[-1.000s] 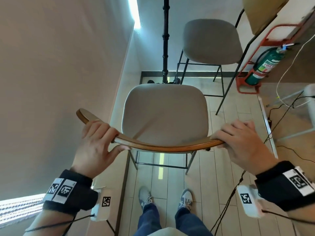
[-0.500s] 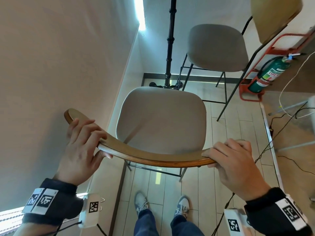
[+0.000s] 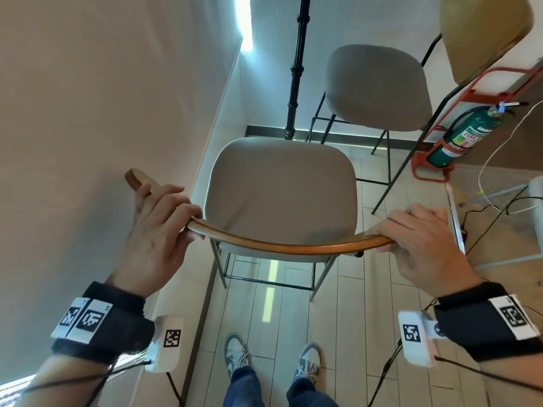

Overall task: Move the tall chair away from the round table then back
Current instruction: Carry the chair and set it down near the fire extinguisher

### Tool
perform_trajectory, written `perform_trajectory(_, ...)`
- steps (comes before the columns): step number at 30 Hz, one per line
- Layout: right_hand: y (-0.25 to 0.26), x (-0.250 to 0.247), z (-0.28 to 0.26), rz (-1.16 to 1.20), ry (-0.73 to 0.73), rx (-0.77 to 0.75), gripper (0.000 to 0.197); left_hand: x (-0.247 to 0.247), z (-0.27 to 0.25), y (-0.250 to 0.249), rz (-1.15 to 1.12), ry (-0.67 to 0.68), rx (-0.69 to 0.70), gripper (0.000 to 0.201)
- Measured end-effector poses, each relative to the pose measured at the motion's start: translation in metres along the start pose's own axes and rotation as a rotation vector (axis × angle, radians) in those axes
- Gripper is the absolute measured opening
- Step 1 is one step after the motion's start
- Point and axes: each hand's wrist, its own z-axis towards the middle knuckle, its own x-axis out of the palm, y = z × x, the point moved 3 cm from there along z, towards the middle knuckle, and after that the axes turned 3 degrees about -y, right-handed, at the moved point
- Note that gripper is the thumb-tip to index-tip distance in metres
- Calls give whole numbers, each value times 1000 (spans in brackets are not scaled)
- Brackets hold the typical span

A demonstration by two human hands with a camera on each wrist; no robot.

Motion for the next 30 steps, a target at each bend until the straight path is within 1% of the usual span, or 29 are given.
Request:
perform_trajectory(7, -28, 8, 29, -23, 38, 17, 17, 14, 30, 12, -47, -4, -1, 41)
perform_trajectory(11, -39, 15, 46, -15, 33, 20, 18, 20, 46, 23, -47, -3, -9, 47)
perform_trajectory(14, -48, 15, 57, -18, 15, 11, 13, 24, 57, 26, -54, 0, -20, 50)
perform_trajectory(17, -58, 17, 69, -34, 11, -3, 12, 29, 72, 31, -68, 11, -28, 43)
perform_trajectory(22, -75, 21, 84, -20, -7, -14, 14, 34, 92, 39, -105, -2, 1, 27)
perform_trajectory(24, -77, 21, 85, -19, -14, -21, 16, 36, 94, 39, -117, -2, 3, 27)
perform_trajectory(30, -76, 22, 83, 3, -5, 19, 21, 31, 95, 38, -154, 28, -16, 31)
